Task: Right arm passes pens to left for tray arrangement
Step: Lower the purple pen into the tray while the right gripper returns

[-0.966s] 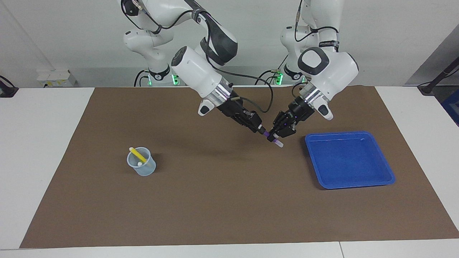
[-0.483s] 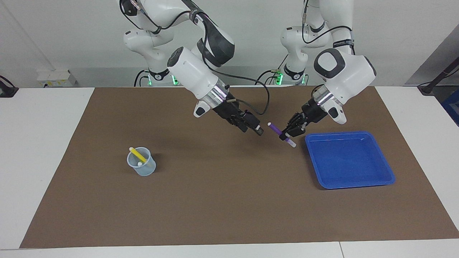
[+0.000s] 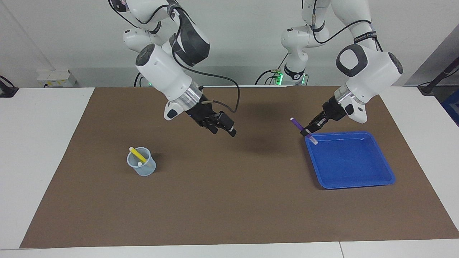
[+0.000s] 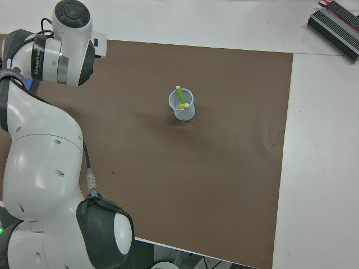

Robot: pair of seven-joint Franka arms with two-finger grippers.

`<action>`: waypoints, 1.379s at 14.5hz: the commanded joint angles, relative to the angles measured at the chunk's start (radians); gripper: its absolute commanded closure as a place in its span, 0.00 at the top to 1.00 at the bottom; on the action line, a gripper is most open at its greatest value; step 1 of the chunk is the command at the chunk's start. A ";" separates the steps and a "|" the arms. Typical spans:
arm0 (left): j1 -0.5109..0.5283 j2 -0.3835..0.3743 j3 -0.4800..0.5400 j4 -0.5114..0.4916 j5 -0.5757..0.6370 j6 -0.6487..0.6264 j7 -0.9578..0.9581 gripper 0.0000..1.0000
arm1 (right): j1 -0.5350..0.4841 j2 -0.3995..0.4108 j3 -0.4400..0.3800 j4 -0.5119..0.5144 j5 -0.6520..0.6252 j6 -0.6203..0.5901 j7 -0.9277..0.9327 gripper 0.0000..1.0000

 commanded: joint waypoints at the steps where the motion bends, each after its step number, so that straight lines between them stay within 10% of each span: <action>1: 0.031 -0.011 -0.005 0.007 0.025 -0.045 0.043 0.00 | -0.075 -0.038 0.011 -0.012 -0.079 -0.102 -0.087 1.00; 7: 0.086 -0.037 -0.002 -0.037 0.051 -0.111 0.305 0.00 | -0.134 -0.095 0.011 -0.015 -0.254 -0.260 -0.214 1.00; 14: 0.095 -0.023 -0.003 -0.043 0.567 0.017 0.645 0.00 | -0.261 -0.173 0.011 -0.018 -0.421 -0.465 -0.486 1.00; 20: 0.195 0.102 -0.002 -0.021 0.678 0.197 0.809 0.00 | -0.309 -0.219 0.011 -0.091 -0.498 -0.464 -0.616 1.00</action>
